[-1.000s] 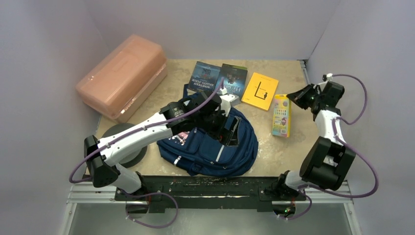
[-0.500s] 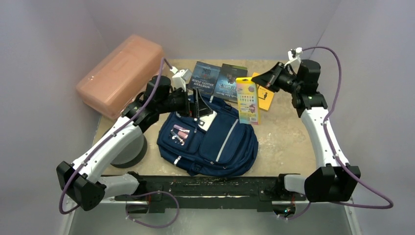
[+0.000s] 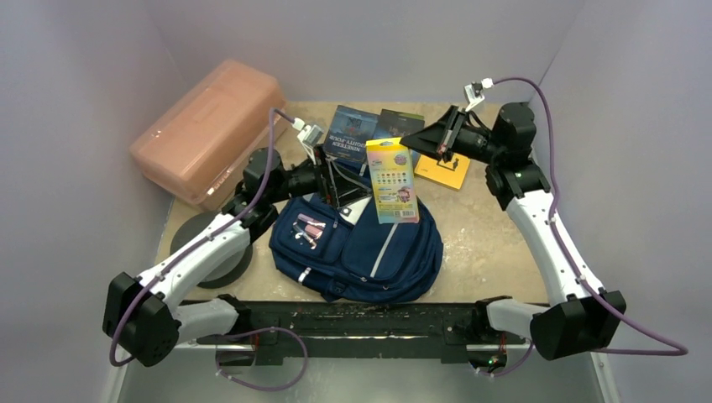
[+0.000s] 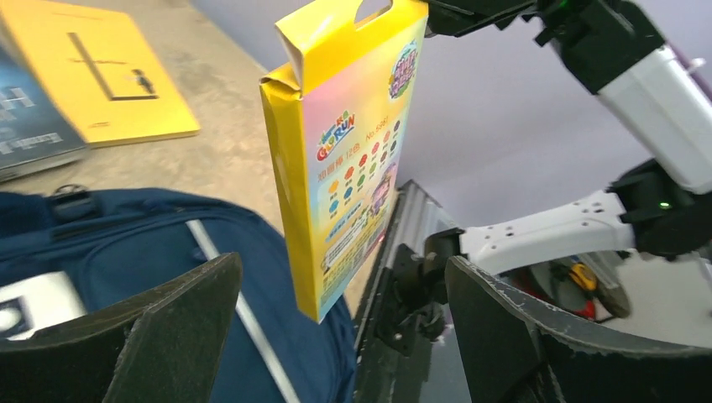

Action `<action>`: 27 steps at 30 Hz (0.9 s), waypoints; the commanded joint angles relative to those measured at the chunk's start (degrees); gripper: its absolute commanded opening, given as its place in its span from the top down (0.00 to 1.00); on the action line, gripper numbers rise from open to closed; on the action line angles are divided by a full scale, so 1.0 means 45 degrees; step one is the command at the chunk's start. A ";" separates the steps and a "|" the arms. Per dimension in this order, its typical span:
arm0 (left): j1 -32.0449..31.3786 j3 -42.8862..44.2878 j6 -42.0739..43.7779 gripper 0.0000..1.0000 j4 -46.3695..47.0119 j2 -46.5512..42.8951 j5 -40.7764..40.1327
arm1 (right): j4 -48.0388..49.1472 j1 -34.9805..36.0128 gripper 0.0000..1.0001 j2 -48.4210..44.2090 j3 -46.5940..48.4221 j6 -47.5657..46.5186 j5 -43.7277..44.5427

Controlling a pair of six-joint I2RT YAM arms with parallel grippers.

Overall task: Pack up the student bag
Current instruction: Pick up the stationery from the center of the board.

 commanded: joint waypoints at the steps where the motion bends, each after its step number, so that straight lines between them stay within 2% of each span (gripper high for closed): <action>1: 0.0019 -0.0673 -0.2319 0.09 0.5411 0.0754 0.2094 | 0.2015 0.0249 1.00 -0.0588 -0.0008 0.1596 -0.0926; 9: -0.0031 -0.0848 -0.3974 0.14 0.7525 0.1653 0.2410 | 0.3432 0.0464 1.00 -0.0813 -0.0392 0.2919 -0.1190; 14: -0.0122 -0.0798 -0.4804 0.40 0.8179 0.1950 0.2545 | 0.3786 0.0507 1.00 -0.0775 -0.0660 0.3229 -0.1243; 19: -0.0103 -0.0804 -0.4878 0.65 0.7006 0.1746 0.2418 | 0.4632 0.0515 1.00 -0.0767 -0.1189 0.3826 -0.1260; 22: -0.0103 -0.0878 -0.4946 0.74 0.6488 0.1484 0.2257 | 0.4761 0.0534 1.00 -0.0727 -0.1244 0.3860 -0.1294; 24: -0.0103 -0.0870 -0.5086 0.81 0.6043 0.1238 0.2106 | 0.4616 0.0550 0.81 -0.0706 -0.1235 0.3621 -0.1360; 27: -0.0059 -0.0453 -0.5028 0.87 0.4433 0.0910 0.1892 | 0.2911 0.0538 0.41 -0.0584 -0.0876 0.1793 -0.1476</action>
